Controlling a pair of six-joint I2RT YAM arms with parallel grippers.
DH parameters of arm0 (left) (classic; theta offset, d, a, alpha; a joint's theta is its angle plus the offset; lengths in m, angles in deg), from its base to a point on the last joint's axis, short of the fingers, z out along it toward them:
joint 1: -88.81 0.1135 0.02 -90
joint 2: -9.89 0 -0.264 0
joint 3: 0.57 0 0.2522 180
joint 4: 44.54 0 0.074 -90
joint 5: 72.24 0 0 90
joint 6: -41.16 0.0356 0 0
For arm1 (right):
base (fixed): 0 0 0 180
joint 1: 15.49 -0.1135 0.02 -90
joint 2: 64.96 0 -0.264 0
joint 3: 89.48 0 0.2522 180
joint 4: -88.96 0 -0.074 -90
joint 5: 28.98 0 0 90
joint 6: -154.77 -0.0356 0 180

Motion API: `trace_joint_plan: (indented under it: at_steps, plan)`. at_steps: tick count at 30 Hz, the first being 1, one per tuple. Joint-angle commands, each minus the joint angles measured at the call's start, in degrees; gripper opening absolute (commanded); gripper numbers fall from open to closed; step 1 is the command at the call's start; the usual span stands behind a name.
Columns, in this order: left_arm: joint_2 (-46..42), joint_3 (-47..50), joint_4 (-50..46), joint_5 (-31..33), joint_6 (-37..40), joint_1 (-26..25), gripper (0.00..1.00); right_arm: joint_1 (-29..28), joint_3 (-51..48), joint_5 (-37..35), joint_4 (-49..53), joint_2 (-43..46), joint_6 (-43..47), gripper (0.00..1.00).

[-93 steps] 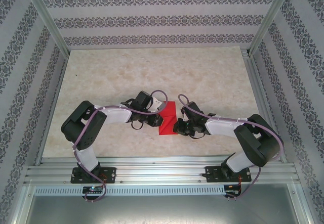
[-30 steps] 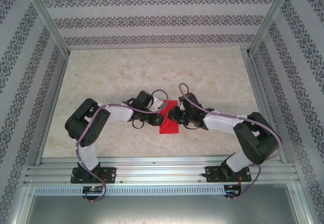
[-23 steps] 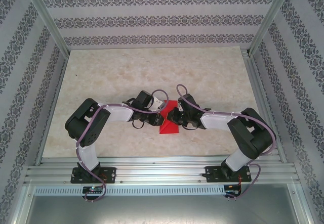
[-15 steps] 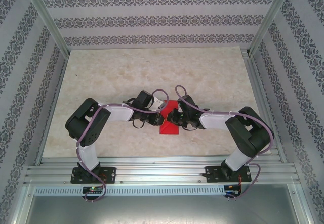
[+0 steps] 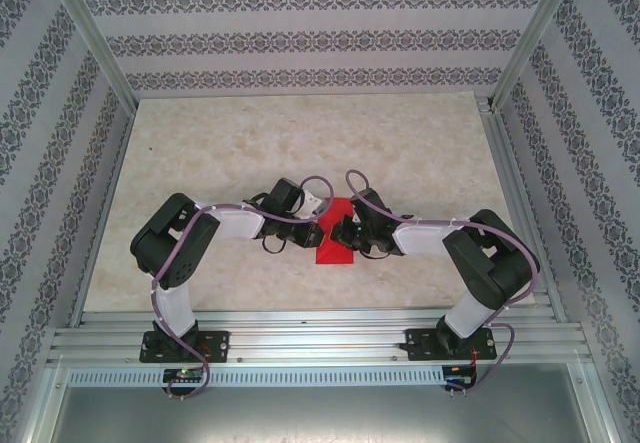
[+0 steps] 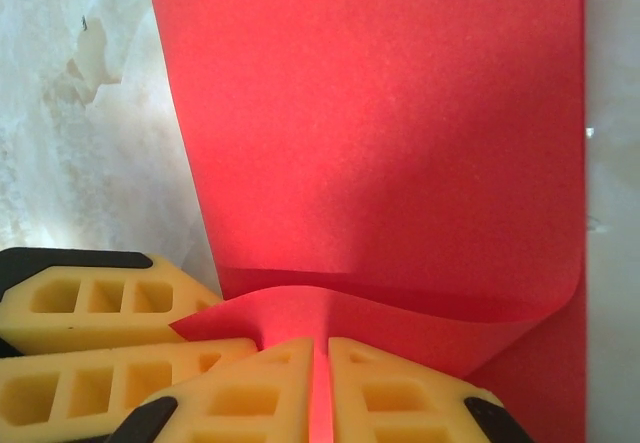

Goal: Fold a paper plane with a square sheet of paper (fold left side to right side)

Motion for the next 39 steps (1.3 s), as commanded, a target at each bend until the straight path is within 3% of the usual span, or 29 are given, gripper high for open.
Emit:
trace_joint_plan:
  at_steps: [1, 11, 15, 19, 29, 39]
  plan:
    - [3.32, -0.41, -0.27, 3.75, 0.43, 0.50, 0.13, -0.55, 0.02, -1.33, 0.48, -0.64, 1.45, 0.13]
    - [3.15, -0.10, -0.18, 4.50, -0.05, 0.51, 0.11, -0.54, -1.54, -2.27, 0.86, -1.82, 1.79, 0.13]
    - [1.87, 0.85, 0.14, 3.19, -0.05, 0.52, 0.17, -0.53, -2.60, -2.58, 0.64, -2.00, 1.81, 0.13]
    - [-2.50, 3.56, 1.17, 1.37, -1.48, 0.52, 0.23, -0.51, -3.23, -2.24, 0.33, -2.23, 2.01, 0.13]
    - [-16.82, 10.28, 2.66, -2.01, -8.50, 0.44, 0.23, -0.51, -3.15, -1.48, -0.38, -2.04, 2.58, 0.13]
    - [-12.70, 8.05, 3.71, -2.61, -10.26, -2.94, 0.22, -0.55, -3.41, -1.48, -0.47, -1.97, 2.68, 0.13]
